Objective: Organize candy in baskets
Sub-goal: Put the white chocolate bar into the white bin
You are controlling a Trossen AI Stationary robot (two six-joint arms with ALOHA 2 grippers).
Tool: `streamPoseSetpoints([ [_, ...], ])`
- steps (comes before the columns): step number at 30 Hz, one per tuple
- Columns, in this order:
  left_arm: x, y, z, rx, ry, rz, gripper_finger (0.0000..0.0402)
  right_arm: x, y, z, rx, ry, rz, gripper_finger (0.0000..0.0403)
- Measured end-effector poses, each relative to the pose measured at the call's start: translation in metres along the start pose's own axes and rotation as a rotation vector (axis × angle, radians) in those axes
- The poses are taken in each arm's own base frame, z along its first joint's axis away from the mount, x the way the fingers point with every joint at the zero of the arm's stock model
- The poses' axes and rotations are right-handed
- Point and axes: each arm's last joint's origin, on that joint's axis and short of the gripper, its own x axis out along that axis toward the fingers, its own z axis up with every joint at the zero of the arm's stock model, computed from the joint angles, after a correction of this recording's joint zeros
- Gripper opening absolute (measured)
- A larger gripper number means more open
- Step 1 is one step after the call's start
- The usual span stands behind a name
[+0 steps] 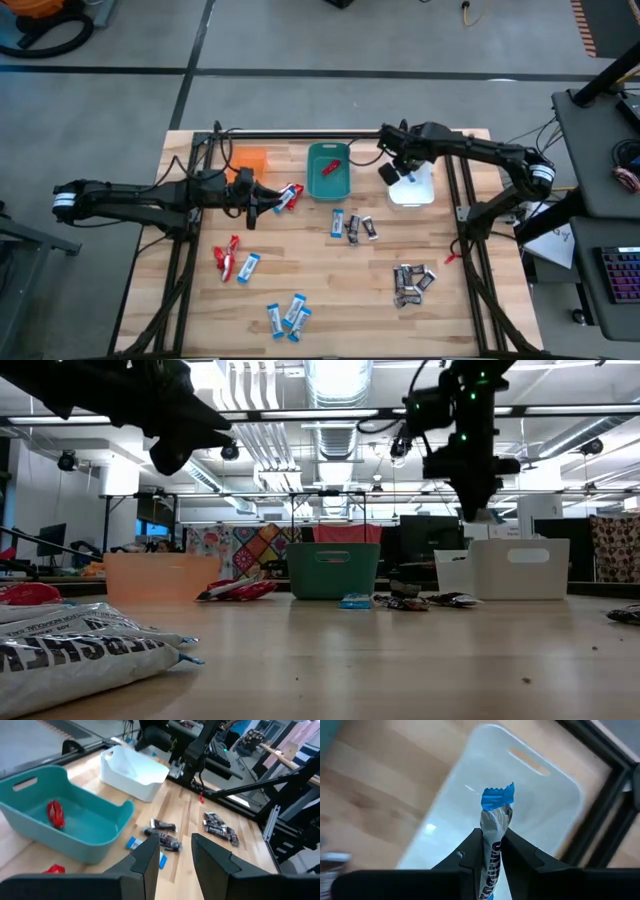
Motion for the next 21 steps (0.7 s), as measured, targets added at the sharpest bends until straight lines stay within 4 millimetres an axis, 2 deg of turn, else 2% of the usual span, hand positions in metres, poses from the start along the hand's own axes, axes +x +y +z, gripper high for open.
streamPoseSetpoints([
  [6, 0.0, 0.002, -0.005, -0.042, 0.053, 0.023, 0.0097, 0.02, -0.009, -0.003, -0.004, 0.03, -0.02, 0.0059],
  [13, 0.0, 0.003, -0.007, -0.062, 0.076, 0.029, 0.0097, 0.033, -0.008, -0.008, -0.023, 0.029, -0.019, 0.006],
  [21, 0.0, 0.003, -0.007, -0.069, 0.075, 0.028, 0.0097, 0.034, -0.008, -0.007, -0.028, 0.018, -0.015, 0.0106],
])
